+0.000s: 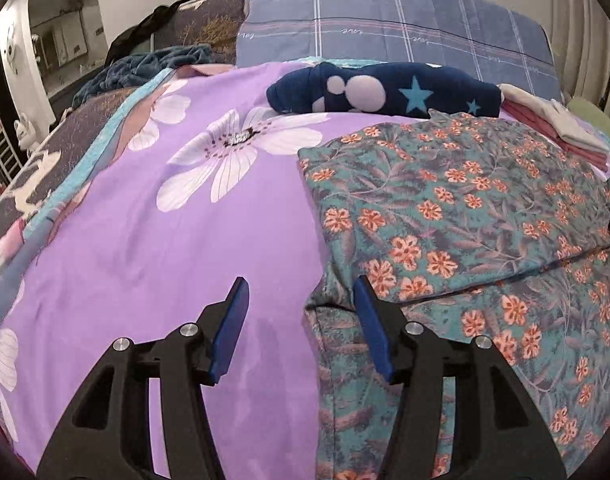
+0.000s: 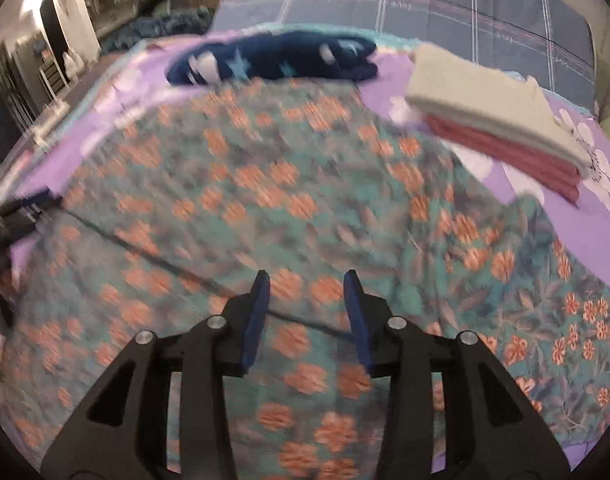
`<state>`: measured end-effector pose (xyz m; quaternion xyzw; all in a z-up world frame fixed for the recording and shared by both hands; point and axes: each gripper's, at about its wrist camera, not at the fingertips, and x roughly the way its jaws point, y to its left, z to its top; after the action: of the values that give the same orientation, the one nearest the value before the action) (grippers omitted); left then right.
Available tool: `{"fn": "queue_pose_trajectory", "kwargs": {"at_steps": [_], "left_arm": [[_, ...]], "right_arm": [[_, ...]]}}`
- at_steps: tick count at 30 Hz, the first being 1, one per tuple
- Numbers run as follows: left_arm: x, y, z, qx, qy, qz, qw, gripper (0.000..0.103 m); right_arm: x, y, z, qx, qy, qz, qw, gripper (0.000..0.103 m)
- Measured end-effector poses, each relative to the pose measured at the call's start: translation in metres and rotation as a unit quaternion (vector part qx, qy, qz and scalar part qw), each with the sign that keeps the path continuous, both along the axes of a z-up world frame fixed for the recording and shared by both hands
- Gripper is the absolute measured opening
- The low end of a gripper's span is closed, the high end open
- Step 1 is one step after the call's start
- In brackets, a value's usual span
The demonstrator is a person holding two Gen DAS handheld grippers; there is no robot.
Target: Fold small clothes
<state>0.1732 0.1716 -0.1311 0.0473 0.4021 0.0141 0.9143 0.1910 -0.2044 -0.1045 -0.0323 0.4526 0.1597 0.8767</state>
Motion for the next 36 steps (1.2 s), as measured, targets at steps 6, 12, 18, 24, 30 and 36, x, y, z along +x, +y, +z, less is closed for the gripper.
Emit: {"fn": "queue_pose_trajectory", "kwargs": {"at_steps": [6, 12, 18, 24, 30, 36], "left_arm": [[-0.005, -0.005, -0.006, 0.002, 0.009, 0.005, 0.9999, 0.055], [-0.018, -0.012, 0.011, -0.036, -0.010, 0.003, 0.9993, 0.022], [-0.016, -0.056, 0.049, -0.080, -0.054, -0.074, 0.9926, 0.017], [0.016, -0.112, 0.024, -0.061, -0.019, -0.129, 0.9895, 0.017], [0.028, -0.113, -0.010, -0.075, 0.024, -0.119, 0.9898, 0.030], [0.024, -0.118, -0.014, -0.052, 0.024, -0.120, 0.9911, 0.032]], "right_arm": [[-0.015, 0.009, 0.013, -0.007, -0.021, 0.007, 1.000, 0.051], [-0.056, -0.079, 0.003, 0.091, -0.005, -0.122, 0.988, 0.051], [-0.127, -0.220, 0.014, 0.150, -0.061, -0.365, 0.917, 0.063], [-0.184, -0.313, 0.015, 0.133, -0.109, -0.527, 0.832, 0.066], [-0.189, -0.361, -0.008, 0.200, -0.111, -0.569, 0.790, 0.071], [-0.171, -0.387, -0.009, 0.215, -0.129, -0.589, 0.768, 0.032]]}}
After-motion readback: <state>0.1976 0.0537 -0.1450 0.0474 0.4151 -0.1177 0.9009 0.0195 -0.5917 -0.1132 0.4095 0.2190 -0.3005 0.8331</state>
